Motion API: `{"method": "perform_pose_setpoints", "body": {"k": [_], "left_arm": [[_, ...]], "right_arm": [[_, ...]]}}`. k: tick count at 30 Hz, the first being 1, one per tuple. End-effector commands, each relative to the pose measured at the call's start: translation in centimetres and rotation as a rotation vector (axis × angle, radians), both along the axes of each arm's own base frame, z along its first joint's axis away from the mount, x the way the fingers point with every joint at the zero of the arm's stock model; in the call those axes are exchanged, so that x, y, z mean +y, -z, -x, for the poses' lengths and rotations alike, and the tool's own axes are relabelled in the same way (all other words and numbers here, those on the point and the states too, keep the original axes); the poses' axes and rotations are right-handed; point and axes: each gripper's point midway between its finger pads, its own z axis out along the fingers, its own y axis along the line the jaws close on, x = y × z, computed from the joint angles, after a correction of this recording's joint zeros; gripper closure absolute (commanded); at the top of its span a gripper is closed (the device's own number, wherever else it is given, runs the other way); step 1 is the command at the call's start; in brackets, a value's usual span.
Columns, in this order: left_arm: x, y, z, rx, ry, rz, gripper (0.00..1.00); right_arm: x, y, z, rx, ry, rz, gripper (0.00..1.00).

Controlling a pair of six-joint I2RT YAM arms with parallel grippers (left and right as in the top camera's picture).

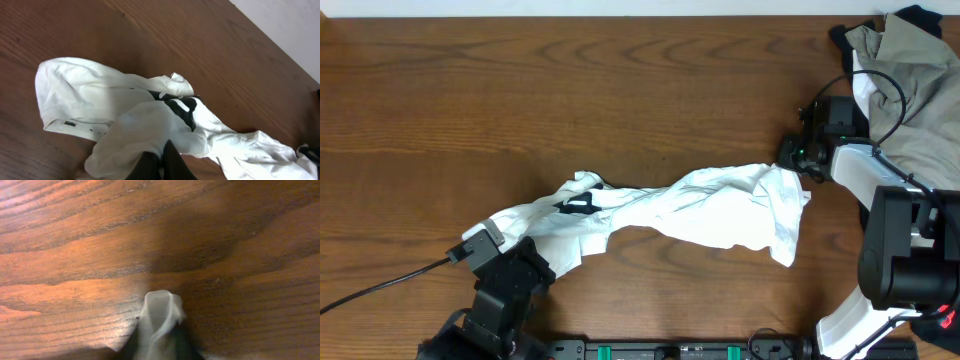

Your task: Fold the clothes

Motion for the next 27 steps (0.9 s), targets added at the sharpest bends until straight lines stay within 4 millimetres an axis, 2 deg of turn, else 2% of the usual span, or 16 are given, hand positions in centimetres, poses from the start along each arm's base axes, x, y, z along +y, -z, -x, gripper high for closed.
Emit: {"method": "perform_pose_setpoints", "body": {"k": [1,4,7,10,11,13,14,16,18,19,22,24,27], "left_arm": [[0.2,-0.6,-0.1,-0.015,0.003,-0.013,0.94],[0.1,-1.2,-0.4,-0.042,0.002,-0.011,0.94],[-1.0,-4.5,-2.4,-0.197,0.067,-0.039,0.94],[-1.5,-9.3,-4.4,-0.372,0.057,-0.024,0.94],[-1.4,-10.8,-5.0,-0.409,0.039,-0.022,0.94],[-0.9,-12.9,-5.8,-0.442,0.008,-0.044,0.94],[-0.5,-13.7,-6.2,-0.443,-0.002,-0.071,0.94],[0.2,-14.7,-7.0,-0.427,-0.019,-0.140,0.94],[1.2,-14.9,-7.8,-0.401,-0.052,-0.182,0.94],[1.8,-14.8,-8.3,-0.381,-0.077,-0.193,0.94],[2.9,-13.5,-9.1,-0.314,-0.119,-0.174,0.94],[2.8,-11.9,-9.1,-0.247,-0.107,-0.109,0.94],[2.0,-8.3,-7.7,-0.086,-0.052,-0.028,0.94]], "right_arm": [[0.6,-0.3,-0.4,-0.015,-0.015,-0.042,0.99],[1.8,-4.5,-2.4,-0.132,-0.094,-0.087,0.99],[2.5,-12.5,-4.8,-0.306,-0.155,-0.105,0.99],[2.5,-21.4,-5.8,-0.472,-0.188,-0.069,0.99],[2.5,-24.6,-5.6,-0.527,-0.201,-0.052,0.99],[2.4,-29.8,-4.6,-0.612,-0.228,-0.008,0.99],[2.2,-31.9,-3.8,-0.636,-0.226,0.019,0.99],[1.3,-34.2,-1.7,-0.634,-0.190,0.071,0.99],[0.7,-34.5,0.3,-0.596,-0.194,0.121,0.99],[0.3,-34.0,1.5,-0.555,-0.190,0.149,0.99],[-2.0,-30.9,5.3,-0.351,-0.118,0.249,0.98],[-3.2,-28.7,8.0,-0.201,-0.093,0.296,0.97],[-3.8,-26.0,11.5,-0.014,-0.097,0.317,0.95]]}}
